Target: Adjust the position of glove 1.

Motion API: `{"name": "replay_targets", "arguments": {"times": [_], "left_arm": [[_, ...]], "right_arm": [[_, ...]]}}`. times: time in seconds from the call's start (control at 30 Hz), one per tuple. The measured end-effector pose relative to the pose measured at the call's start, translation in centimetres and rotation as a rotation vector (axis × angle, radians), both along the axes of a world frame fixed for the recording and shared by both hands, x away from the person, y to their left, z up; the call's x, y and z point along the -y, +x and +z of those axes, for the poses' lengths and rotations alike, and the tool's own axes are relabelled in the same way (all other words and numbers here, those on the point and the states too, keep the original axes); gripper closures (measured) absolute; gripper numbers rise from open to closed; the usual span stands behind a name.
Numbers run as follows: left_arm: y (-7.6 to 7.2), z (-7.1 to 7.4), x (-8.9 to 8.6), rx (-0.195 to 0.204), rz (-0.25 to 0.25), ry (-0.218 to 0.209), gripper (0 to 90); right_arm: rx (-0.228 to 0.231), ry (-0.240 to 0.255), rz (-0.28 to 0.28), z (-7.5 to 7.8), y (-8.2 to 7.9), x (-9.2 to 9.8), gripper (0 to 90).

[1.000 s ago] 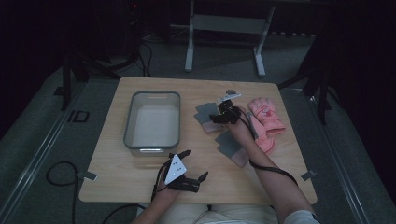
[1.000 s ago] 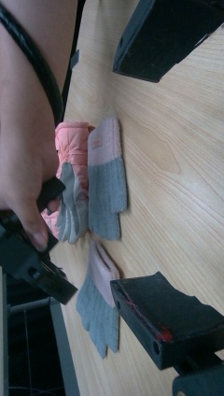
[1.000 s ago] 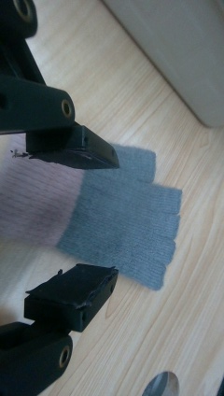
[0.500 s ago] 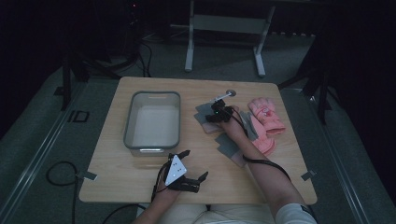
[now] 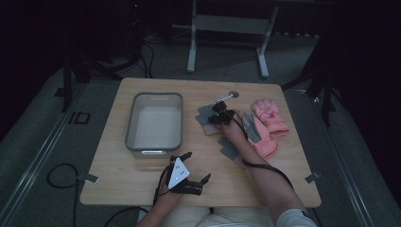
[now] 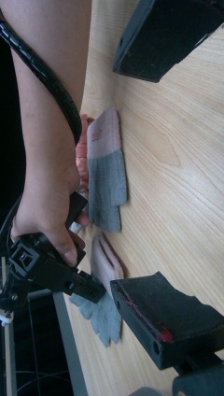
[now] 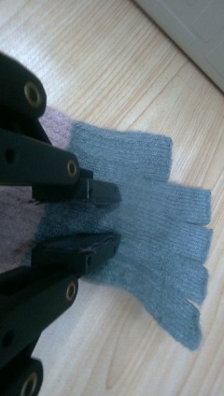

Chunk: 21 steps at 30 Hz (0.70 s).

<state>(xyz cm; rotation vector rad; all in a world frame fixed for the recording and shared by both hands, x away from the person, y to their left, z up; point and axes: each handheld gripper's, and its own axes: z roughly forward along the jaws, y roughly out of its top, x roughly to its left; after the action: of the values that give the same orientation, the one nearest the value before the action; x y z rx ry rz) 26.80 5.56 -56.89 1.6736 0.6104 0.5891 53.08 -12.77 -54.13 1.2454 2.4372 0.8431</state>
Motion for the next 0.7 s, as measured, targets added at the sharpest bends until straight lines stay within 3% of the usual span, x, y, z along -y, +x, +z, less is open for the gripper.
{"name": "replay_targets", "arguments": {"times": [0.13, 0.27, 0.43, 0.6, 0.7], "left_arm": [[-0.1, 0.0, 0.1, 0.005, 0.005, 0.003, 0.2], [-0.1, 0.0, 0.1, 0.002, 0.003, 0.005, 0.2], [0.0, 0.0, 0.0, -0.004, 0.004, 0.004, 0.2], [0.0, 0.0, 0.0, -0.004, 0.004, 0.005, 0.2], [0.0, 0.0, 0.1, 0.000, 0.006, 0.012, 0.2]], "right_arm": [[-0.037, 0.021, -0.031, 0.5, 0.0, 0.0, 83.4], [-0.029, 0.018, -0.035, 1.1, -0.5, -0.2, 84.1], [0.010, 0.085, -0.047, 3.9, -2.5, 0.1, 84.4], [0.057, 0.170, -0.052, 6.9, -6.0, 0.7, 84.3], [0.070, 0.171, -0.043, 7.6, -6.8, 0.7, 84.4]]}}
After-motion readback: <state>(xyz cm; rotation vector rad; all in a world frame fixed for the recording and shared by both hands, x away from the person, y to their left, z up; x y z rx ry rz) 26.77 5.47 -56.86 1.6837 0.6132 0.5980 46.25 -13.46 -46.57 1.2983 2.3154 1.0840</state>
